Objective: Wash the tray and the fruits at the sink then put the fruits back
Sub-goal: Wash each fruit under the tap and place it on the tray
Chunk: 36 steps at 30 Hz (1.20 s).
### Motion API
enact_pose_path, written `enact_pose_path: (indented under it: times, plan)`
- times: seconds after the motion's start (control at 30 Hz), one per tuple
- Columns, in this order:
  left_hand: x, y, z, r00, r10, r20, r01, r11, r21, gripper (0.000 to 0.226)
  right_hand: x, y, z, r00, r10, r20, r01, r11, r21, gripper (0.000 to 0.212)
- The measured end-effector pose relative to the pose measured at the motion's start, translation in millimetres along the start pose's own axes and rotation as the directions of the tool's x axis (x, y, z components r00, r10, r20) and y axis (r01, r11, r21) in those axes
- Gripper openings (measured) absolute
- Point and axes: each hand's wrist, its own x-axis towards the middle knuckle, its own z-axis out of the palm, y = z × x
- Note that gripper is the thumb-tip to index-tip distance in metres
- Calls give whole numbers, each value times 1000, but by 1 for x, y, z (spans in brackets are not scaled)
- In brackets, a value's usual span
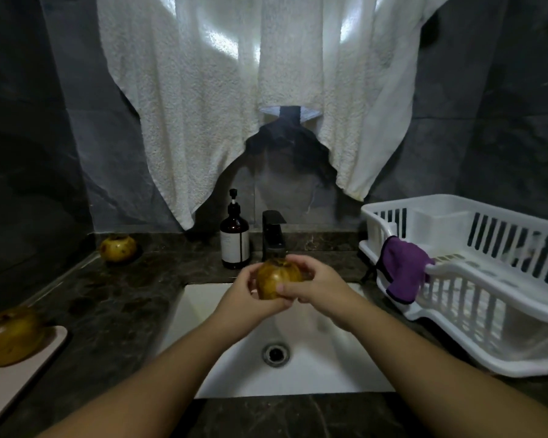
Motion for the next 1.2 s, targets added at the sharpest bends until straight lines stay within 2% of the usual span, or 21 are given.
enact_pose_path:
  times: [0.1, 0.2, 0.27, 0.3, 0.37, 0.4, 0.43, 0.47, 0.5, 0.53, 0.57, 0.63, 0.7, 0.77, 0.83, 0.9, 0.97, 1.07, 1.13, 1.2]
  plan:
    - [6, 10, 10, 997, -44, 66, 35, 991, 129, 99, -6, 2, -1, 998, 63, 17, -63, 998, -20, 75]
    - [9, 9, 14, 994, -92, 61, 78, 977, 199, 103, -6, 11, -8, 986, 143, 90, -142, 990, -21, 69]
    - [12, 8, 14, 993, -110, 41, 101, 976, 194, 103, -4, 5, -27, 976, 208, 57, -208, 978, -10, 50]
    - [12, 8, 15, 992, -121, 33, 113, 974, 197, 105, -4, 2, -37, 978, 208, -10, -208, 976, -59, 33]
    - [13, 6, 16, 990, -140, 35, 130, 968, 213, 108, -6, 1, -54, 977, 132, -171, -184, 921, -343, 12]
    - [13, 5, 16, 988, -148, 42, 135, 965, 225, 108, -9, 2, -61, 984, 117, -131, -169, 840, -515, 9]
    - [14, 5, 17, 987, -152, 51, 136, 962, 238, 108, -13, 2, -65, 983, 186, 0, -137, 724, -676, 21]
    - [15, 4, 19, 987, -150, 60, 131, 959, 250, 106, -17, -1, -67, 946, 295, 132, -76, 600, -796, 45]
    - [18, 5, 20, 987, -144, 68, 122, 958, 258, 104, -19, -3, -69, 913, 351, 207, -8, 525, -851, 64]
    - [20, 6, 23, 988, -137, 76, 113, 959, 258, 103, -20, -11, -72, 920, 322, 224, 39, 493, -869, 70]
    - [22, 9, 27, 988, -128, 82, 105, 963, 247, 105, -17, -19, -77, 954, 218, 205, 71, 498, -864, 68]
    - [26, 18, 36, 990, -110, 87, 90, 974, 207, 109, -13, -42, -92, 997, 12, 72, 57, 483, -874, 56]
    - [29, 29, 46, 991, -89, 96, 74, 985, 154, 109, -11, -64, -110, 995, -79, -69, -33, 385, -922, 45]
    - [31, 39, 55, 991, -73, 113, 62, 993, 96, 107, -10, -78, -128, 980, -45, -192, -172, 280, -944, 38]
    - [32, 46, 63, 992, -57, 110, 52, 997, 49, 102, -13, -82, -141, 949, 101, -299, -314, 211, -926, 42]
    - [34, 50, 70, 991, -55, 119, 56, 998, -1, 98, -18, -79, -150, 909, 234, -344, -393, 208, -896, 38]
    - [35, 52, 76, 988, -66, 138, 77, 994, -80, 95, -20, -72, -157, 905, 224, -361, -413, 266, -871, 23]
    - [37, 53, 78, 977, -102, 186, 139, 971, -197, 94, -16, -72, -157, 895, 194, -402, -438, 205, -875, 27]
    - [38, 53, 77, 969, -120, 214, 177, 946, -272, 95, -11, -74, -153, 903, 96, -418, -429, 225, -875, 29]
    - [37, 53, 73, 968, -126, 216, 198, 914, -353, 92, -8, -78, -146, 918, -100, -383, -333, 328, -884, 27]
